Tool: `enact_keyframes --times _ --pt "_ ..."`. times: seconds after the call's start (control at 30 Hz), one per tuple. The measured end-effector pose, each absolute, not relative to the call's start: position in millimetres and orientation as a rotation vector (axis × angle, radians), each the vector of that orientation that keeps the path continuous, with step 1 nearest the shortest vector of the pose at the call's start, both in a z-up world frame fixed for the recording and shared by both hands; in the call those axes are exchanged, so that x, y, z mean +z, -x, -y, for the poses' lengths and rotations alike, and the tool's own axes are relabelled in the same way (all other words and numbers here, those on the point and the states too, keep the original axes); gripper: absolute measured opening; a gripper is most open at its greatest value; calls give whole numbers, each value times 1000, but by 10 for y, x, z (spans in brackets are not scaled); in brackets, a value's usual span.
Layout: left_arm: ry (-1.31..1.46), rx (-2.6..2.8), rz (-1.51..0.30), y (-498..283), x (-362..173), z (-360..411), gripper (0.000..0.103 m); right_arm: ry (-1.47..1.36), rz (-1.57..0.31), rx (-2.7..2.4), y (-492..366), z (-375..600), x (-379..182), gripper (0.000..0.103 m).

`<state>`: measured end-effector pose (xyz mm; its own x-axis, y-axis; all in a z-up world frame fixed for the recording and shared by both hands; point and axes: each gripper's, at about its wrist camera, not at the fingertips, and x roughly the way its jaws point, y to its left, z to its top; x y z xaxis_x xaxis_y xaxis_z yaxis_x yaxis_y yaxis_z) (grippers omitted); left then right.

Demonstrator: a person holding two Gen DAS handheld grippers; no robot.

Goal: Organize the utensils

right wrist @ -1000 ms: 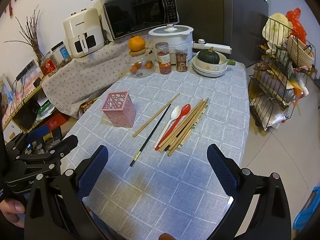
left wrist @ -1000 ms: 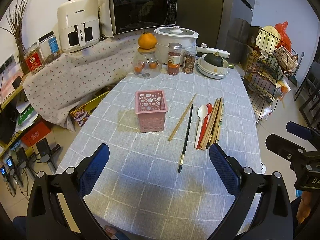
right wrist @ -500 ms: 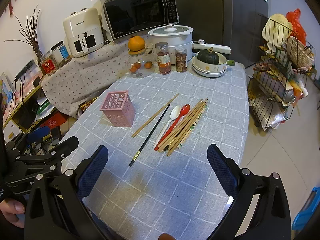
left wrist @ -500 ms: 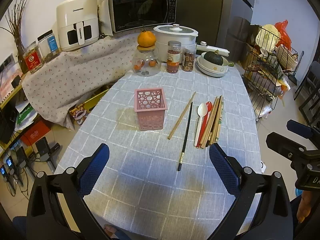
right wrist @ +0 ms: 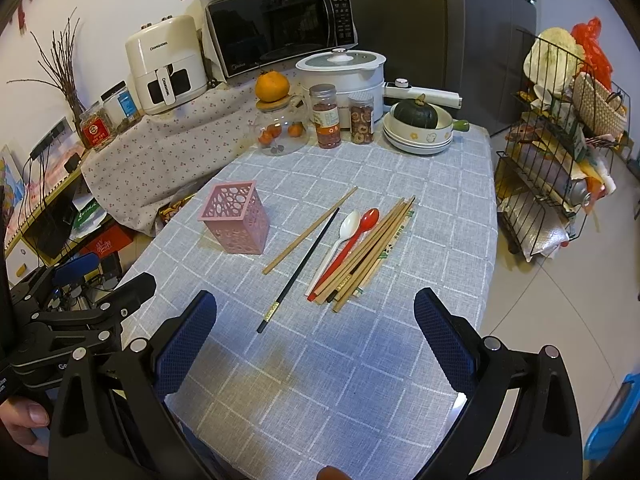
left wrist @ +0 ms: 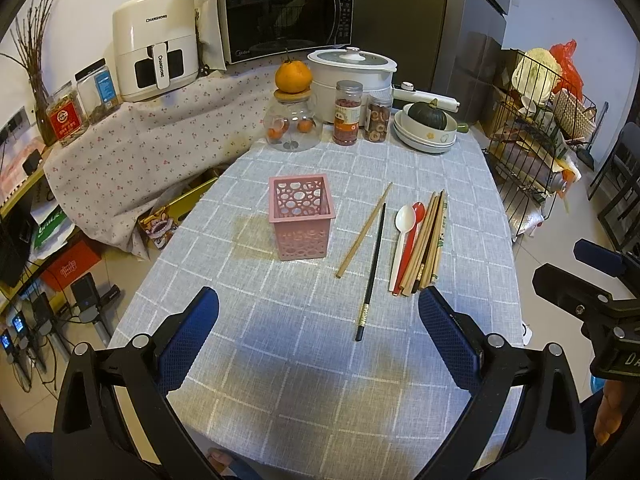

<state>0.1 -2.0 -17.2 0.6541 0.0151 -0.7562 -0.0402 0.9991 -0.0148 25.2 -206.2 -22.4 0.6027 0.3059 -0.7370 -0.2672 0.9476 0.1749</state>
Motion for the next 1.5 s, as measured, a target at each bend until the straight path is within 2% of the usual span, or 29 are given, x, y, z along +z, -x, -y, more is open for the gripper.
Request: enact_keyframes --times 0.83,0.93,1.07,1.13,1.23,1.5 --pt "38 27 -873 -117 -153 21 96 -73 -909 301 -408 2163 -327 96" --pt "34 13 -915 -275 -198 31 96 -138 -974 319 -564 2273 -426 96" --pt "17 -20 -968 -573 -240 92 95 -375 -1077 329 -869 2620 -597 96" --pt "-4 -40 -1002 -740 -287 192 94 -460 -1119 311 -1044 2778 -686 96" --pt "-20 -86 -1060 -988 -388 367 85 -542 -1166 323 -1260 2886 -769 96" --pt "-128 -159 -1242 -1829 -916 895 57 -650 -1201 281 -1545 3182 -941 96"
